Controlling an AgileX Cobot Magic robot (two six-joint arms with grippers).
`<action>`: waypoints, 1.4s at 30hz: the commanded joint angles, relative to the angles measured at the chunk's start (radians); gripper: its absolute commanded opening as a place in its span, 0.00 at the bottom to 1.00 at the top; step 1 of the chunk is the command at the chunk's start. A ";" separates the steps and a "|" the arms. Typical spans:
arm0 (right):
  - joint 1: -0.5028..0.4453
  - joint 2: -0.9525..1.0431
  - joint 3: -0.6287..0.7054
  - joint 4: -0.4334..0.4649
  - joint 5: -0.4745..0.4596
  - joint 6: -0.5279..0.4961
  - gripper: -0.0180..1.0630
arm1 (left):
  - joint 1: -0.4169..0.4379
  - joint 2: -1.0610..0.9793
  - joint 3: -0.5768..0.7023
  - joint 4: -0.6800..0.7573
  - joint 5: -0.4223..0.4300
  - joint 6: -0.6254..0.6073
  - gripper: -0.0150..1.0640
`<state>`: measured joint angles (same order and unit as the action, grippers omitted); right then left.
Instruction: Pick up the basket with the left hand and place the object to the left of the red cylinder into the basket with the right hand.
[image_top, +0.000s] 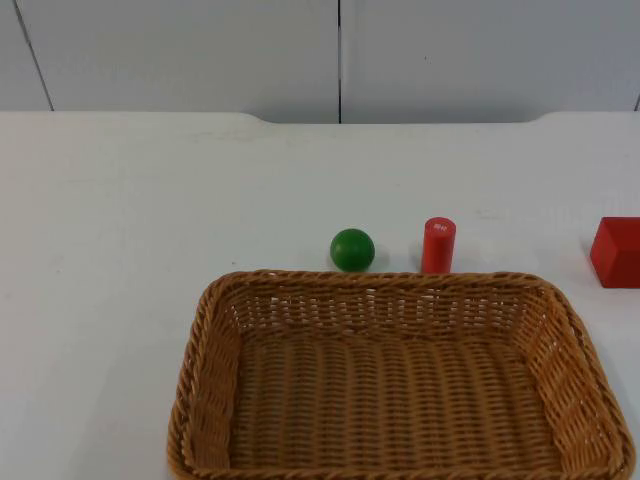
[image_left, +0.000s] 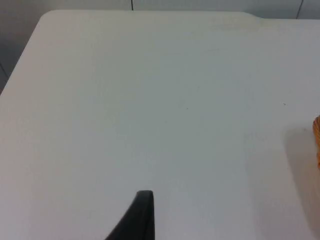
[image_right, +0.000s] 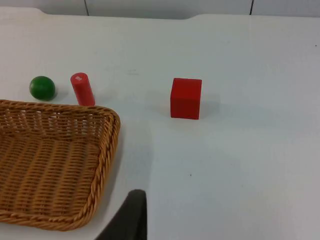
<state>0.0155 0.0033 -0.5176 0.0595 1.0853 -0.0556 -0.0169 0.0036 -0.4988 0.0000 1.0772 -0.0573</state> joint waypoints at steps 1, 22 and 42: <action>-0.006 0.011 -0.003 0.004 -0.012 -0.005 0.98 | -0.003 0.015 0.003 0.000 -0.003 -0.002 0.99; -0.006 0.704 -0.176 0.025 -0.268 -0.015 0.98 | -0.003 0.742 -0.229 -0.028 -0.187 0.002 0.99; -0.006 0.950 -0.176 0.016 -0.297 -0.013 0.98 | -0.003 0.986 -0.237 -0.110 -0.254 0.072 0.99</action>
<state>0.0155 0.9527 -0.6859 0.0794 0.7946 -0.0618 -0.0169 0.9831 -0.7293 -0.0943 0.8303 0.0055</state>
